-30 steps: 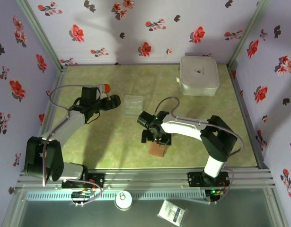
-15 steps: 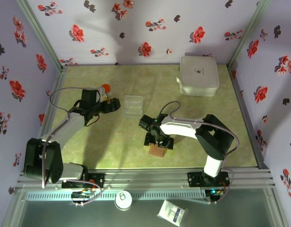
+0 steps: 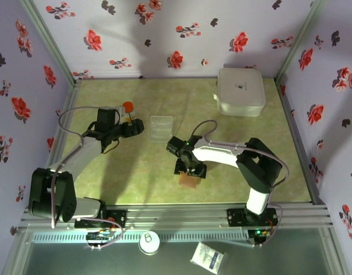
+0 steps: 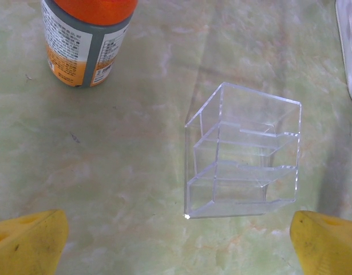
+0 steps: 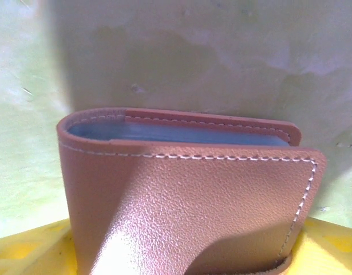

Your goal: Take the credit cards out of the card holder

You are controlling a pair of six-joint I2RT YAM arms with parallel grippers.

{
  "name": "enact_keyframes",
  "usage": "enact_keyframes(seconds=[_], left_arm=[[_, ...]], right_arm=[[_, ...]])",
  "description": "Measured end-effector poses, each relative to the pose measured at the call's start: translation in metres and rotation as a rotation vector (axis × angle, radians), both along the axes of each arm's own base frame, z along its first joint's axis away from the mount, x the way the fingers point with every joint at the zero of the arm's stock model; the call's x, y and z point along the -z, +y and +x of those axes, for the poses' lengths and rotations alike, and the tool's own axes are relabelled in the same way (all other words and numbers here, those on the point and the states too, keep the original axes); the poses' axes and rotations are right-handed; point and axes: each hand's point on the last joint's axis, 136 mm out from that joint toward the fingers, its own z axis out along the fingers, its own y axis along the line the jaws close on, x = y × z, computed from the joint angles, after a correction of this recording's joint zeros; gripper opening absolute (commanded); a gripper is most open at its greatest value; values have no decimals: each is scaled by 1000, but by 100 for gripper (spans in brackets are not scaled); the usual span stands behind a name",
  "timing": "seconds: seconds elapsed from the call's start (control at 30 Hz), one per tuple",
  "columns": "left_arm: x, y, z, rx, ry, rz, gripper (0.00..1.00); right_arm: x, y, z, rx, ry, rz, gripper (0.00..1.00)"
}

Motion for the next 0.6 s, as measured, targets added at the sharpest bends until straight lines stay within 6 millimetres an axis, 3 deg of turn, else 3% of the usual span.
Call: enact_keyframes(seconds=[0.2,0.43,0.6], left_arm=[[1,4,-1,-15,12,-2,100],[9,8,-13,-50,47,-30,100],[24,8,-24,-66,95,-50,100]], right_arm=[[-12,35,33,-62,-47,38,79],[-12,76,77,-163,-89,69,78],[1,87,85,-278,-77,54,78]])
